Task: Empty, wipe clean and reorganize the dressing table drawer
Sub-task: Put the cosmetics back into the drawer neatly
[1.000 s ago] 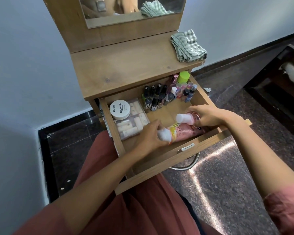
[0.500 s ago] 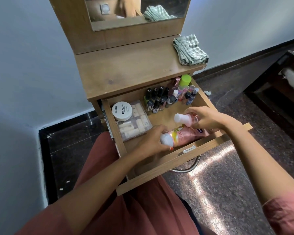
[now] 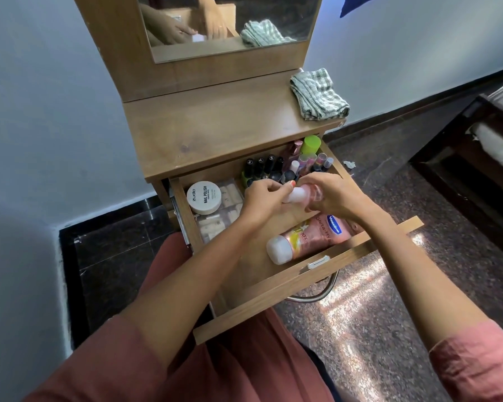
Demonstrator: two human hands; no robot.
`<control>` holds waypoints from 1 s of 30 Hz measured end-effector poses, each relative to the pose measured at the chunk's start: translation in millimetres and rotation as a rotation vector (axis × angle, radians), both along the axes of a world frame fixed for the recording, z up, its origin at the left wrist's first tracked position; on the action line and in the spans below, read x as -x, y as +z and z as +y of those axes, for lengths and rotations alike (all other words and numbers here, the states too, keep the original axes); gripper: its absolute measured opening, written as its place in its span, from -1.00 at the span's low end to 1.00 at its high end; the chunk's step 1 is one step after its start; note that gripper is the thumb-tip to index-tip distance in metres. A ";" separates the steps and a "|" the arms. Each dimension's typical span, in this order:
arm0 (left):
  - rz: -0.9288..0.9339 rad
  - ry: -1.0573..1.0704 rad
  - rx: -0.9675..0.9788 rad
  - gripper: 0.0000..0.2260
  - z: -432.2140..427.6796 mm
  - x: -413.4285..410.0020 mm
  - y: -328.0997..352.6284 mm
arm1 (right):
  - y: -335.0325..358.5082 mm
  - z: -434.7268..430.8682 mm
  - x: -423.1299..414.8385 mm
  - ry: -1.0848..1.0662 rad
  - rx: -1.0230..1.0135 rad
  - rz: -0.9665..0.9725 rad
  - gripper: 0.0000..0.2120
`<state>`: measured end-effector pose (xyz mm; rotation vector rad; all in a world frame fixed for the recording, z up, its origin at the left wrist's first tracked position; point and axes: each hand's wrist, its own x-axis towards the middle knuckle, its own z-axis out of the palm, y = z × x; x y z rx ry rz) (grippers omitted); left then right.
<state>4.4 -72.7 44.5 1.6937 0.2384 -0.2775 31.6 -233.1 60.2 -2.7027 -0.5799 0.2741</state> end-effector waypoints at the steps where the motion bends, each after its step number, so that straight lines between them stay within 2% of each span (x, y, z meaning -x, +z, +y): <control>1: -0.006 0.025 -0.011 -0.84 -0.6 -3.7 -3.7 | 0.3 -0.4 -0.2 0.001 0.003 -0.034 -0.58; 5: -0.047 0.038 -0.045 -0.96 -7.2 -5.8 -4.4 | 2.2 -7.1 -2.4 -0.009 -0.003 -0.057 -0.62; 10: -0.137 0.024 -0.127 -0.87 -17.3 -0.1 -9.2 | -4.8 -17.9 -1.0 -0.064 0.016 -0.040 -0.66; 21: -0.266 -0.080 -0.257 -0.85 -22.5 -1.2 -38.8 | -13.6 -23.6 4.9 -0.142 0.091 -0.031 -0.80; 25: -0.331 -0.092 -0.344 -0.81 -22.7 -4.8 -51.9 | -10.7 -13.1 19.7 -0.163 0.148 0.128 -0.73; 30: -0.339 -0.120 -0.393 -0.82 -22.5 -5.2 -59.1 | -1.4 5.8 36.1 -0.052 0.265 0.273 -0.64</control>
